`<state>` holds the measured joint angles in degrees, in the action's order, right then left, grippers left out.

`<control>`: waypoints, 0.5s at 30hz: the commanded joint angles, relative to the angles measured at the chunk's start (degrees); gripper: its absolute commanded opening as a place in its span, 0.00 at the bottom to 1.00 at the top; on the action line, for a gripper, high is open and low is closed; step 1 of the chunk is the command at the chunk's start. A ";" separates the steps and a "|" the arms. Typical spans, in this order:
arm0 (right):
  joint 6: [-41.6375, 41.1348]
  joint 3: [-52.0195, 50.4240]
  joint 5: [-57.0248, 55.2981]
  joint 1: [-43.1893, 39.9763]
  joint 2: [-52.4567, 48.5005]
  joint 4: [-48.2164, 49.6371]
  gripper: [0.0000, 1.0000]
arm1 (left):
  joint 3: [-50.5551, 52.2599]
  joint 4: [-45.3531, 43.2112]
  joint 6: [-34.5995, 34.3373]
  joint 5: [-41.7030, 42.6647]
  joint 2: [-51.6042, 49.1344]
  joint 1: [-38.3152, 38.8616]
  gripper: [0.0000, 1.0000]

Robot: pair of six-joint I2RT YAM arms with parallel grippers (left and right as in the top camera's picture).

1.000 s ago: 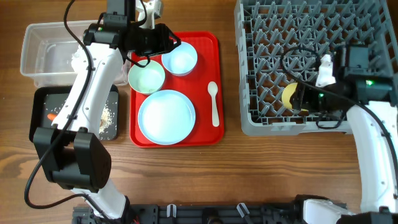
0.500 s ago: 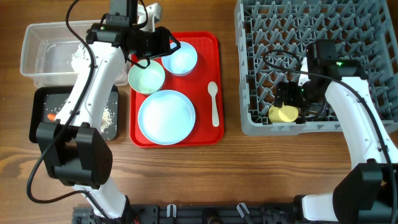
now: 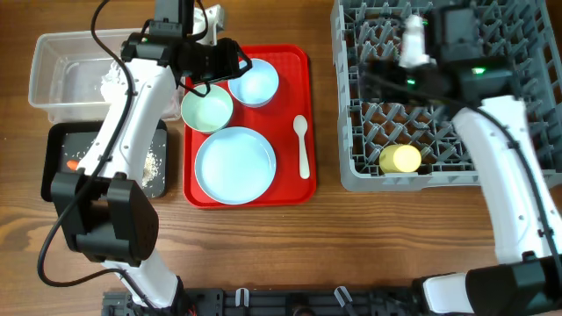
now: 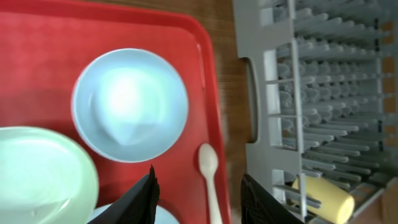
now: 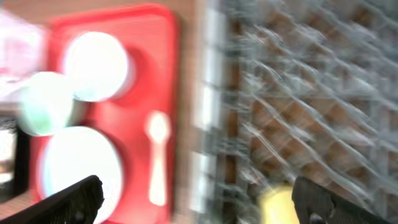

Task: Sort waste into correct bins and load items into the dishwasher rack
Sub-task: 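Reach the right gripper to the small blue bowl and grasp its rim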

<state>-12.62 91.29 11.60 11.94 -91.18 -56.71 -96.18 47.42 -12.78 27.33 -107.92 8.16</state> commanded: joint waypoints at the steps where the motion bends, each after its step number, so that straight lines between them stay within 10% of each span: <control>1: -7.96 1.07 2.93 6.23 0.20 6.12 1.00 | -0.50 1.99 0.33 -2.84 3.78 -4.15 0.44; 3: -11.08 1.07 2.82 8.85 -0.81 10.29 1.00 | -0.50 2.89 0.31 -3.65 6.75 -6.99 0.51; 7: -12.04 1.07 2.84 13.62 -6.40 16.92 1.00 | -0.48 3.65 0.33 -8.98 12.59 -14.01 1.00; 15: -12.90 1.07 -0.02 19.80 -21.77 23.02 0.88 | -0.48 3.89 0.33 -10.73 14.12 -24.26 1.00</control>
<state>-24.86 91.77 13.28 30.26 -108.62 -34.20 -96.29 51.18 -12.78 17.80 -93.47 -13.43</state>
